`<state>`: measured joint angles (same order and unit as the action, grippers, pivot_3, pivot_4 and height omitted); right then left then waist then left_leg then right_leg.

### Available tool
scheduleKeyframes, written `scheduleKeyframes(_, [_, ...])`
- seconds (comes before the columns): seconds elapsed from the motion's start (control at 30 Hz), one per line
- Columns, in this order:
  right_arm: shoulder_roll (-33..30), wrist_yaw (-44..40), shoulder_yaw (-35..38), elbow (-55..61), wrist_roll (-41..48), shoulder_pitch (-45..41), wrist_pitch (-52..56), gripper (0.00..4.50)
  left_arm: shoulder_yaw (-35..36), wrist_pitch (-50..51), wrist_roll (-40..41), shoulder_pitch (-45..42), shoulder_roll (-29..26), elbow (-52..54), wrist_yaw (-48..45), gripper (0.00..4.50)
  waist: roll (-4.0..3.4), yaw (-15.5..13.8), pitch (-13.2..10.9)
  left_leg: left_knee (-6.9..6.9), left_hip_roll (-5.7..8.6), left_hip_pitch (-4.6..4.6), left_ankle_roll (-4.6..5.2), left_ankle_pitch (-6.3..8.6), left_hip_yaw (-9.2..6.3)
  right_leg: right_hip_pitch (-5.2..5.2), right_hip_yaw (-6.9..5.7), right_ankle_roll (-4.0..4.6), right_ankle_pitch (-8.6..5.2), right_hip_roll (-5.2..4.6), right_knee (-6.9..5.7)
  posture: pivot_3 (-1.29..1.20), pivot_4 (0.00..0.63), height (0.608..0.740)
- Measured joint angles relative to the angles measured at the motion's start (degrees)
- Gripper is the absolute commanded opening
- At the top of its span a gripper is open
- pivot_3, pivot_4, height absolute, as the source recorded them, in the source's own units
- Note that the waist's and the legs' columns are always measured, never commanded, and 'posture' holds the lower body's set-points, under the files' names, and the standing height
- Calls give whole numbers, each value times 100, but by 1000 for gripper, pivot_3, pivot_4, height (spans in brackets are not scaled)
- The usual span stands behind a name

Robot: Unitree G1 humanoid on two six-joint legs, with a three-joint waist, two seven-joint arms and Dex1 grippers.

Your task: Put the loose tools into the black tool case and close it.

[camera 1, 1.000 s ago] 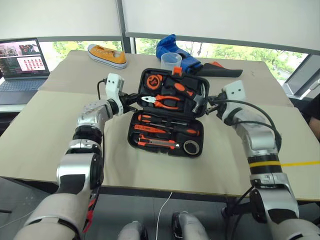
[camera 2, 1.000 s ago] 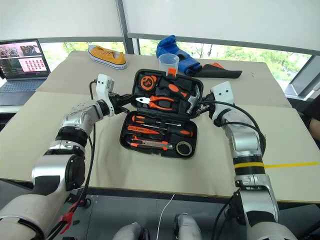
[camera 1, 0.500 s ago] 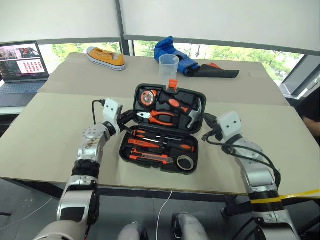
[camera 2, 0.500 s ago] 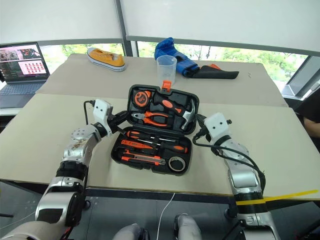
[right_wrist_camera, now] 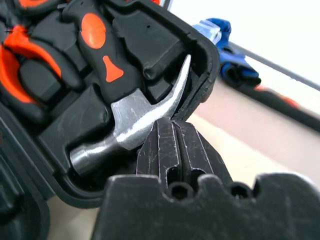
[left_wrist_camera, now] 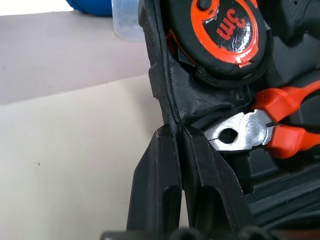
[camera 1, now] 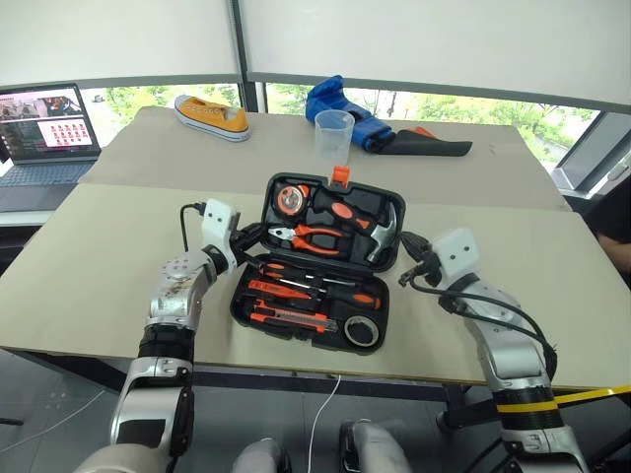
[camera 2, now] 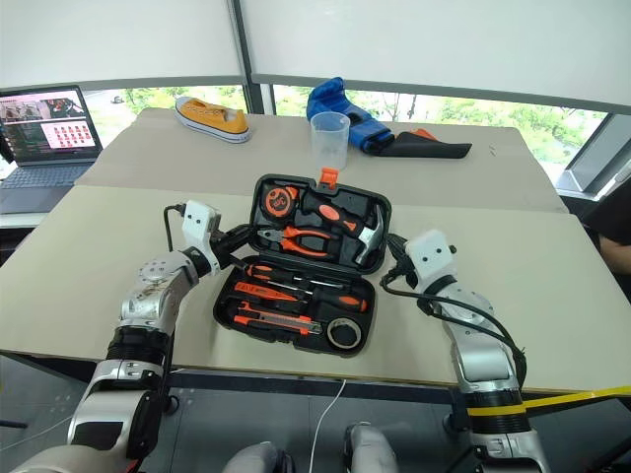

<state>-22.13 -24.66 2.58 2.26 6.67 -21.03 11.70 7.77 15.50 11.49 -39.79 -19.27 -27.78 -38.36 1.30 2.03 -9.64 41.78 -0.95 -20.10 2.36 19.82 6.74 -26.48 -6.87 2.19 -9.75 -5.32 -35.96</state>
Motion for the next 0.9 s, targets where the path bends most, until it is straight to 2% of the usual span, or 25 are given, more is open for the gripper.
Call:
scheduleKeyframes(0.17, [-42, -55, 128, -153, 602, -796, 1964, 0, -113, 932, 12, -734, -206, -741, -133, 14, 0, 9, 0, 3, 0, 5, 7, -4, -1, 6, -1, 1, 2, 0, -1, 0, 150, 724])
scheduleKeyframes(0.23, [-50, -45, 241, -262, 793, -1078, 2639, 0, -129, 1219, 20, -1038, -247, -1092, -213, 600, 0, 7, 0, 2, -1, 3, 6, -6, -6, 6, -6, 2, 2, 2, -6, 0, 150, 724])
scheduleKeyframes(0.33, [-119, -101, 221, -432, 819, -1247, 3151, 794, -128, 1466, 25, -1356, -294, -1452, -353, 1539, 0, 6, 0, -3, -1, -5, 6, -6, -10, 4, -12, 3, 1, 4, 1, 0, 150, 724])
scheduleKeyframes(0.47, [-57, -10, 225, -843, 817, -1576, 3480, 2153, -136, 1617, 14, -1742, -334, -1805, -501, 2946, 0, 6, 0, -4, 9, -14, 7, -6, -7, 1, -13, 2, 1, -2, 11, 0, 150, 724])
scheduleKeyframes(0.53, [-57, 1, 237, -857, 818, -1695, 3523, 2884, -145, 1709, 14, -1837, -359, -1838, -586, 3785, 0, 7, 0, -4, 9, -14, 7, -6, -8, 1, -14, 2, 1, -1, 12, 0, 150, 724])
scheduleKeyframes(0.6, [-50, 49, 283, -946, 833, -1912, 3716, 2890, -150, 1828, 12, -2019, -386, -2048, -659, 4431, 0, 8, 0, -4, 8, -15, 7, -6, -8, 1, -16, 2, 1, -1, 11, 0, 150, 724])
scheduleKeyframes(0.87, [-29, 180, 272, -1622, 814, -2342, 4328, 2890, -148, 1835, -91, -2759, -343, -3194, -506, 4431, 0, 15, 0, -4, 8, -13, 6, -6, -6, 2, -14, 2, 1, -2, 7, 0, 150, 724])
scheduleKeyframes(0.9, [-29, 177, 257, -1673, 812, -2350, 4393, 2890, -150, 1818, -127, -2823, -310, -3394, -488, 4188, 0, 19, 0, -4, 8, -14, 6, -6, -6, 2, -15, 1, 1, -1, 7, 0, 150, 724])
